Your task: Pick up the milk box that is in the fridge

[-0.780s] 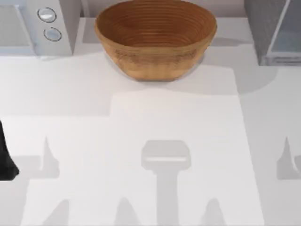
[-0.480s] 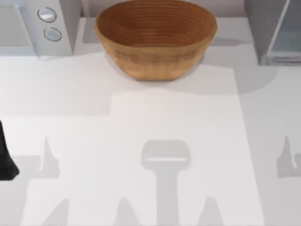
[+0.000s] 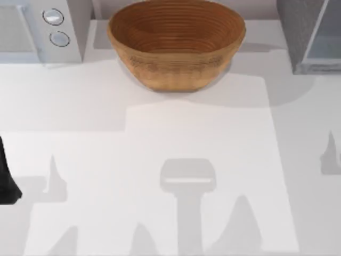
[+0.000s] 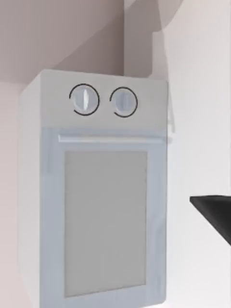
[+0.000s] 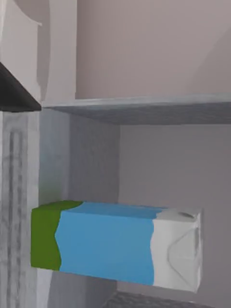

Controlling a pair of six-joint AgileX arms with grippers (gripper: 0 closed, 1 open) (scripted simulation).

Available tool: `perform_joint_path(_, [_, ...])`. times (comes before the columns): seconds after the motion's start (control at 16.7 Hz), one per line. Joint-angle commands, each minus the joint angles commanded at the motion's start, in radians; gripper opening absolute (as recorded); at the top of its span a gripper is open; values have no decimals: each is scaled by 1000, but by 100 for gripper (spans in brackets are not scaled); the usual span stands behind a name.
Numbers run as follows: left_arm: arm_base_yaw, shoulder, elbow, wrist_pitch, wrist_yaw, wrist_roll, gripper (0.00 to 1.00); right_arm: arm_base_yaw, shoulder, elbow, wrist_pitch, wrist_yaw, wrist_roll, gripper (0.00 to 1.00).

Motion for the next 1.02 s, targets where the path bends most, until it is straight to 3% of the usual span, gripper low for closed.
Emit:
perform_joint_path(0.54, [0, 0, 0, 0, 0, 0, 100, -238, 882, 64, 732, -231, 14, 100])
perform_joint_path(0.78, [0, 0, 0, 0, 0, 0, 100, -300, 1070, 96, 929, -292, 15, 100])
perform_joint_path(1.02, [0, 0, 0, 0, 0, 0, 100, -316, 1116, 106, 978, -308, 15, 100])
